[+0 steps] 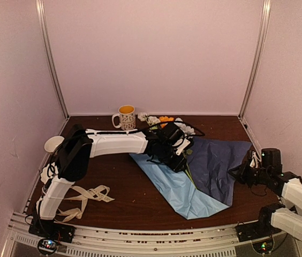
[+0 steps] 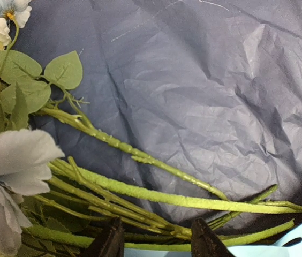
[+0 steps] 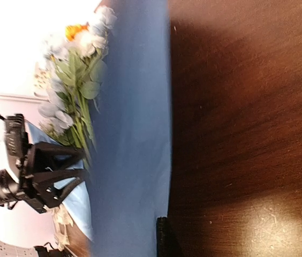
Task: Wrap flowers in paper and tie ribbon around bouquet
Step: Fold the two-thirds-folded wrapping paper at the center of the board, then pick up the folded bouquet from the center of the board.
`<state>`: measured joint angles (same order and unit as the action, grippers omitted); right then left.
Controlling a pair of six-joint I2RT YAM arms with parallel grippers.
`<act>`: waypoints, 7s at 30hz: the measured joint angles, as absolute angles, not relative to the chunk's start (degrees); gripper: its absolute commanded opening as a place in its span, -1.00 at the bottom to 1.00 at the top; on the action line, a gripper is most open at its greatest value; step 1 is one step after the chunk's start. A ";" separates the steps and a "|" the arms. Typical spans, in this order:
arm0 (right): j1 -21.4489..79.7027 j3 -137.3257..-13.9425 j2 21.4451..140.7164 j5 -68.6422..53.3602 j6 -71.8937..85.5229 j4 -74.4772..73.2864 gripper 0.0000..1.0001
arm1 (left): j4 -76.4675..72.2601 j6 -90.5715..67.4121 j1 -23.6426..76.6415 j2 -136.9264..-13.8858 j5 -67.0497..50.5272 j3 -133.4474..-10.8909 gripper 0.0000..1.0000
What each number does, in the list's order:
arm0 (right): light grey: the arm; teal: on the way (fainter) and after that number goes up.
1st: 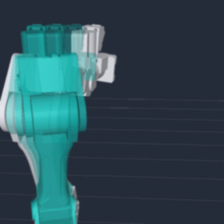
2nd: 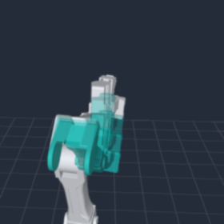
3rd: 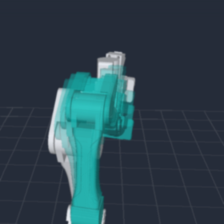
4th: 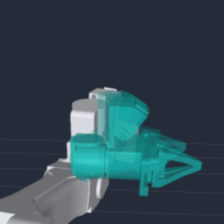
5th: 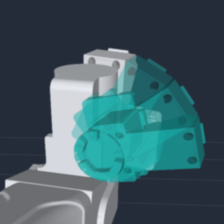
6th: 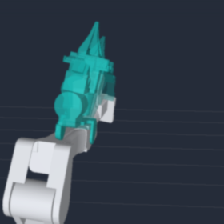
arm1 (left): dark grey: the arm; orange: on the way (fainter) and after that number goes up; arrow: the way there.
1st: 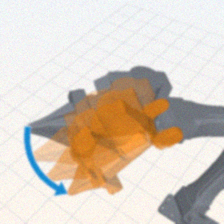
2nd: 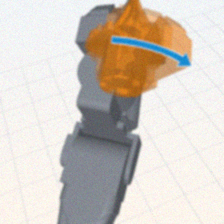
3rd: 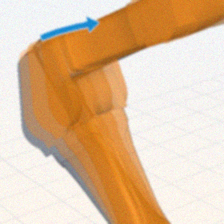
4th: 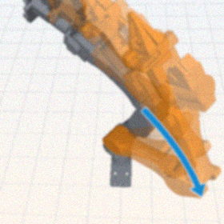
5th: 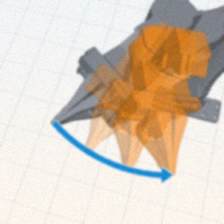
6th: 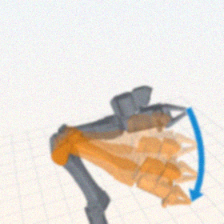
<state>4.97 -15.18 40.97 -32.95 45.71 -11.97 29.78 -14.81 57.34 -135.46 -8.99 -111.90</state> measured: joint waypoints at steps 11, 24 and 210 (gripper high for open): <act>26.24 -24.53 47.66 -28.40 46.74 -8.45 -1.00 | 29.74 -15.64 56.95 -135.46 -9.76 -111.90 -0.10; 45.84 -24.12 70.41 -22.55 57.49 14.55 -1.00 | 25.69 -17.54 55.88 -134.30 -11.25 -107.59 -0.09; 43.29 -43.75 99.46 -29.19 51.27 13.17 0.62 | 2.63 -11.86 36.32 -110.85 -11.81 -62.35 -1.00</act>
